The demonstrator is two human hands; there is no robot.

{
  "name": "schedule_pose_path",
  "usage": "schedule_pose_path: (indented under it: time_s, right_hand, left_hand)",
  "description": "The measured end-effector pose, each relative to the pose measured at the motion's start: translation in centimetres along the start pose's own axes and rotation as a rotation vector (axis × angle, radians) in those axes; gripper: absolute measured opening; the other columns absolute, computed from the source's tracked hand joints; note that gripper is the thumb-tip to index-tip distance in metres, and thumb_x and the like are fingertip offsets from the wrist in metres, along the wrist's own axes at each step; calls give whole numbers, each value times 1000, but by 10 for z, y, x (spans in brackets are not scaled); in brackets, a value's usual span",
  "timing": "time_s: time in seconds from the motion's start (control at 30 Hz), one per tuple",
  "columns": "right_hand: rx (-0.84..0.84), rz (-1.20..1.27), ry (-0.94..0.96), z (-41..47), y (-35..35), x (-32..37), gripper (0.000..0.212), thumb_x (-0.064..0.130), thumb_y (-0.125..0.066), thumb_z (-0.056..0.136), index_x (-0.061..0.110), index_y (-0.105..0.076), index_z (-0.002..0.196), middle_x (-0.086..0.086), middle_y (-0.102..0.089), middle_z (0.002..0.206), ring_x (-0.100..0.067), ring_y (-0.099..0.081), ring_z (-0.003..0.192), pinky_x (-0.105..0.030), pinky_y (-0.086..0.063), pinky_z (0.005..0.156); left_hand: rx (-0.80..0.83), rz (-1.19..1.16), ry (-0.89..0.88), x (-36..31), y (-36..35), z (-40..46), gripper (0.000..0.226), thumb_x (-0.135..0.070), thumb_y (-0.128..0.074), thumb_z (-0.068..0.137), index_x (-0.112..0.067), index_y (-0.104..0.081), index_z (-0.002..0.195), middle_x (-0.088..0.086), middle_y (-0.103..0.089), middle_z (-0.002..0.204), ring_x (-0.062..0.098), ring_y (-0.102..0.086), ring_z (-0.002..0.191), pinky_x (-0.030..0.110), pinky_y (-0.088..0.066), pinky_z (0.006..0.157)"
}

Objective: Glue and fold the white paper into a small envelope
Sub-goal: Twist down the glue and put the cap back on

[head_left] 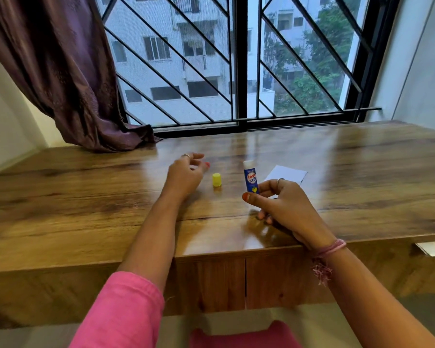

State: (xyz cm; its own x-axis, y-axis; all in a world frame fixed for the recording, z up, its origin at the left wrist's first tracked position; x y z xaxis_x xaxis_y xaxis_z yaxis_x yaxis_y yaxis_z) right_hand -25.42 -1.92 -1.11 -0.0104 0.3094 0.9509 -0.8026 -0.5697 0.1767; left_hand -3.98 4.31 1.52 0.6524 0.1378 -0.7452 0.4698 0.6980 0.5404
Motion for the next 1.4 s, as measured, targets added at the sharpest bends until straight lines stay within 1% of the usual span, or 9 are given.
schedule_pose_path:
  time_s: [0.07,0.13,0.3,0.43,0.5,0.63,0.97,1.2,1.4]
  right_hand:
    - [2,-4,4,0,0,0,27,29,-81,72,14,-66,88,3,-70,65,-9,-61,46,-17,-45,41]
    - [5,-7,5,0,0,-1,27,30,-81,72,15,-66,88,4,-71,64,-10,-61,46,-17,-44,41]
    - [9,-25,12,-1,0,-1,25,32,-81,71,18,-67,86,4,-72,67,-9,-61,46,-17,-44,41]
    - [15,-26,12,-1,0,-1,24,31,-81,72,17,-67,85,6,-70,63,-9,-61,46,-16,-44,41]
    - [28,-44,15,-2,0,-1,24,31,-81,72,17,-67,87,8,-69,61,-8,-60,46,-16,-44,42]
    - [39,-55,19,-3,-1,0,25,30,-80,73,17,-68,89,8,-69,61,-8,-60,46,-15,-43,42]
    - [57,-64,32,-3,-1,1,23,31,-80,72,17,-70,87,5,-69,60,-9,-55,43,-18,-46,44]
    - [39,-121,91,-3,1,0,25,43,-79,70,24,-70,83,7,-70,62,-9,-57,43,-15,-43,43]
    - [79,-215,94,-1,1,-1,71,50,-84,59,26,-57,120,10,-69,90,-8,-63,47,-16,-47,46]
  left_hand:
    - [147,87,-40,0,-9,-4,48,-37,-64,88,-21,-52,132,1,-56,127,18,-53,112,28,-44,87]
    - [210,142,-85,-1,-14,-7,50,-38,-66,85,-23,-54,131,1,-57,128,13,-50,109,26,-39,86]
    - [133,161,-95,-1,-14,-5,31,-29,-69,85,-20,-66,114,2,-66,100,11,-59,87,20,-45,75]
    - [39,-373,32,-6,-9,-6,31,-29,-69,84,-12,-66,110,4,-70,96,16,-65,88,26,-53,77]
    - [143,-679,99,-12,-8,-9,31,-24,-69,85,-9,-64,112,6,-71,98,18,-67,89,27,-56,77]
    - [350,-877,100,-26,-11,-15,33,-20,-70,81,-7,-58,109,6,-73,94,19,-70,87,26,-57,73]
    - [489,-832,-14,-35,-18,-22,30,-22,-73,75,-12,-61,101,-1,-72,84,17,-70,85,27,-56,72]
    - [586,-842,4,-36,-19,-26,38,-18,-75,73,-16,-61,108,6,-73,93,25,-71,91,30,-57,67]
    - [545,-817,-16,-35,-15,-24,42,-19,-76,71,-14,-60,110,5,-74,92,25,-71,91,30,-57,70]
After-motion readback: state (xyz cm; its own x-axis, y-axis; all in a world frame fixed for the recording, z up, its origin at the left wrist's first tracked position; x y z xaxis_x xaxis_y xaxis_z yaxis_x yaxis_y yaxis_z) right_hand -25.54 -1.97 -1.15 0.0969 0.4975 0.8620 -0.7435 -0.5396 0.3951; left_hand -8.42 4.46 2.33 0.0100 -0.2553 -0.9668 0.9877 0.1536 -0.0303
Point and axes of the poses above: each hand's wrist, its own z-axis towards the middle knuckle, its own y-axis out of the back of the hand, x = y × z, the point moved 1 cm from there along z, towards the middle knuckle
